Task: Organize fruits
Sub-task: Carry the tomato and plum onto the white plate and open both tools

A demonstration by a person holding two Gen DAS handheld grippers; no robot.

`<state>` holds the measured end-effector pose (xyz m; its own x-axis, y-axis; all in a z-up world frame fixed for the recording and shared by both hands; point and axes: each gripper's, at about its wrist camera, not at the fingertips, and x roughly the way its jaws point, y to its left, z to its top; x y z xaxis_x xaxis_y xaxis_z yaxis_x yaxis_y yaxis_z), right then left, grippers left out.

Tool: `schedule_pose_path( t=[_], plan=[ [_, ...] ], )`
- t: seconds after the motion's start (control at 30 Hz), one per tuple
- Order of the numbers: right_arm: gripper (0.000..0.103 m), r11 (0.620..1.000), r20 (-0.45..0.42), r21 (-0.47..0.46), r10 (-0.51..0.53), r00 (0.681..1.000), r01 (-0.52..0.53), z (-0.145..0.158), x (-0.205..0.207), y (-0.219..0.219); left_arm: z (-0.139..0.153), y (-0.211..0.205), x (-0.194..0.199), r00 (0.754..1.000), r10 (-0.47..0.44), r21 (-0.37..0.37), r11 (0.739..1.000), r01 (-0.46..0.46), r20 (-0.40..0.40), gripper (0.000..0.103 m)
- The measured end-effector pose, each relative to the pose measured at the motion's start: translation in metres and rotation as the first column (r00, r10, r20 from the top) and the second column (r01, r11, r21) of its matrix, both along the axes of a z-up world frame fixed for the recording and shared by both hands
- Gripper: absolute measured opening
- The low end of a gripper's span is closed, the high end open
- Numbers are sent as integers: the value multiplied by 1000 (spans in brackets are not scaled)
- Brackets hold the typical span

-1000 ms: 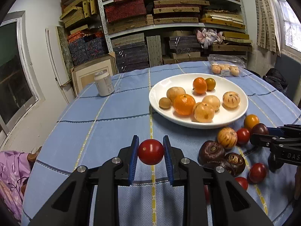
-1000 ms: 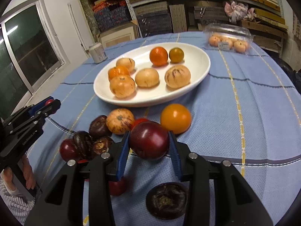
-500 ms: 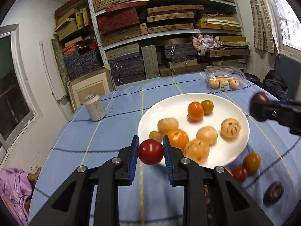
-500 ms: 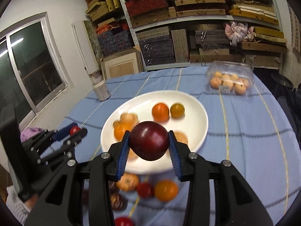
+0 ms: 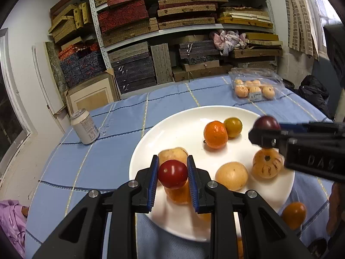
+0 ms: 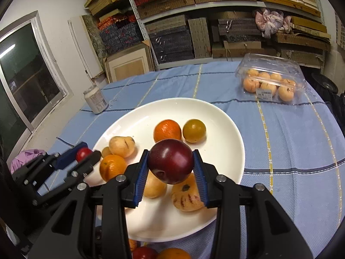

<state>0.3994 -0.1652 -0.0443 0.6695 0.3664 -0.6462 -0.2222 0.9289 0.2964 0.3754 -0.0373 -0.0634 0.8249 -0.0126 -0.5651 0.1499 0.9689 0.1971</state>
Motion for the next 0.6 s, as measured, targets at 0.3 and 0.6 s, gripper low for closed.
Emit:
schedule_pose_path(
  t=[0.3,0.6],
  plan=[
    [58,1000,10,28,1,1000,-2,1,-3,-3,2,2,1,1000,12,-4,1000,-12,9,33],
    [69,993,42,117,-38,998,33,15,-36,-22,23,6,-27,996,33,-27,999,-31,88,68]
  ],
)
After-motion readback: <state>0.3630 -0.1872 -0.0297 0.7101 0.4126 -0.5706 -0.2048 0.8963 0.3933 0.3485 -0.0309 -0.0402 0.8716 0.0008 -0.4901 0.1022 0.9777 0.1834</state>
